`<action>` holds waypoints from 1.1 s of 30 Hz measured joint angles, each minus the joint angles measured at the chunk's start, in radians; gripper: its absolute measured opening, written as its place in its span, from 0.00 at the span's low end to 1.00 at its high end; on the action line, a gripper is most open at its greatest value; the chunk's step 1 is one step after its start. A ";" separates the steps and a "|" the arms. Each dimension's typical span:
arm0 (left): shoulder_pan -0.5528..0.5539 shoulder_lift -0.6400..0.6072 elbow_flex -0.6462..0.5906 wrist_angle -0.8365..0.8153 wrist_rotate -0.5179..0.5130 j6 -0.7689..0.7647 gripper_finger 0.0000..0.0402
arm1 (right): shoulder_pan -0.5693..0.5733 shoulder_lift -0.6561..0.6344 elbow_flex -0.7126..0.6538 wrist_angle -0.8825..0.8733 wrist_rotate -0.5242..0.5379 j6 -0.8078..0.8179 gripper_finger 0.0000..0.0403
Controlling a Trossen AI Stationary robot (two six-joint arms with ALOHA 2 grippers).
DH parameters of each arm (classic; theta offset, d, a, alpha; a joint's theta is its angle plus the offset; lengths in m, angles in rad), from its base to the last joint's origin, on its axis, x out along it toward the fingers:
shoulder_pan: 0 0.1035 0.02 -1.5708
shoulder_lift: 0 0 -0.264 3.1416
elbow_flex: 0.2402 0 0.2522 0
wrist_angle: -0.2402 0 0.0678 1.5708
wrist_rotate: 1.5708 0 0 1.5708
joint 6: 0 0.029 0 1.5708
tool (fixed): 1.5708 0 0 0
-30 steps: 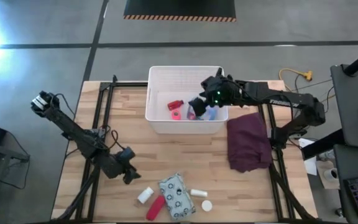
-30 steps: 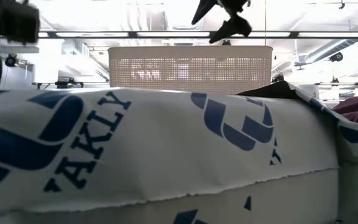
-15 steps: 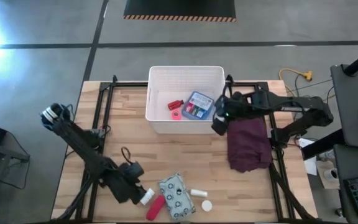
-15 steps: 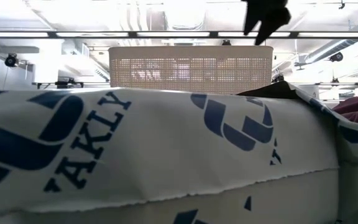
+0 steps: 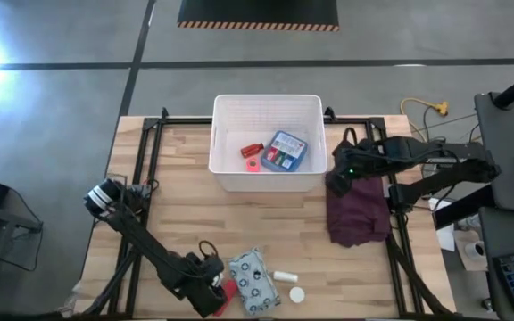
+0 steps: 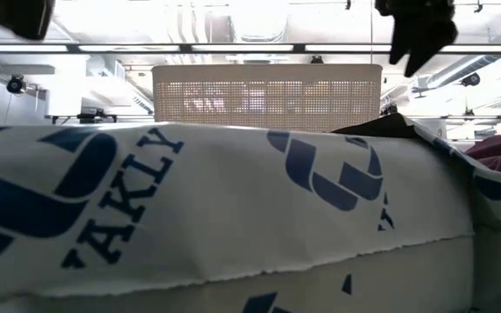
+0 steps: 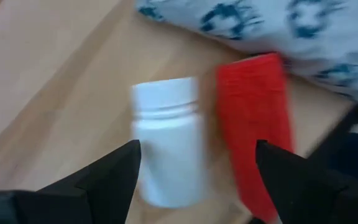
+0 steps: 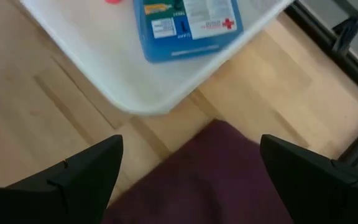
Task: Pick & place medical supplies in basket/bin
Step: Put the white pill bottle into the white bin
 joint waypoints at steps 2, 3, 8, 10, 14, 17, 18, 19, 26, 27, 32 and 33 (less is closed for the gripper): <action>0.000 0.020 -0.012 0.001 0.004 -0.019 0.74 | 0.002 -0.030 -0.027 0.005 -0.001 0.019 0.91; -0.003 0.026 -0.022 0.001 0.014 -0.034 0.74 | 0.002 -0.042 -0.039 0.008 -0.001 0.026 0.91; 0.001 0.027 -0.078 -0.003 0.022 -0.071 0.68 | 0.000 -0.086 -0.088 0.030 0.000 0.063 0.91; 0.010 0.022 -0.094 -0.015 0.021 -0.072 0.60 | 0.002 -0.095 -0.098 0.032 -0.001 0.073 0.91; 0.031 -0.008 -0.132 -0.023 -0.027 -0.070 0.45 | 0.000 -0.098 -0.114 0.046 0.001 0.095 0.91; 0.052 -0.068 -0.154 -0.034 -0.104 -0.069 0.42 | 0.001 -0.096 -0.117 0.066 0.004 0.095 0.91; 0.058 -0.099 -0.157 -0.046 -0.134 -0.069 0.42 | 0.001 -0.095 -0.117 0.073 0.005 0.095 0.91; 0.059 -0.135 -0.158 -0.054 -0.174 -0.068 0.42 | 0.001 -0.095 -0.117 0.082 0.006 0.096 0.91; 0.106 -0.498 -0.154 -0.075 -0.649 0.121 0.46 | 0.001 -0.096 -0.089 0.103 0.057 0.098 0.91; 0.144 -0.544 -0.155 -0.081 -0.691 0.169 0.45 | 0.001 -0.096 -0.084 0.107 0.065 0.098 0.91; 0.476 -0.699 -0.158 0.028 -0.624 0.634 0.43 | 0.001 -0.090 -0.080 0.139 0.079 0.102 0.91; 0.564 -0.712 -0.155 0.064 -0.580 0.742 0.43 | 0.001 -0.088 -0.080 0.144 0.078 0.102 0.91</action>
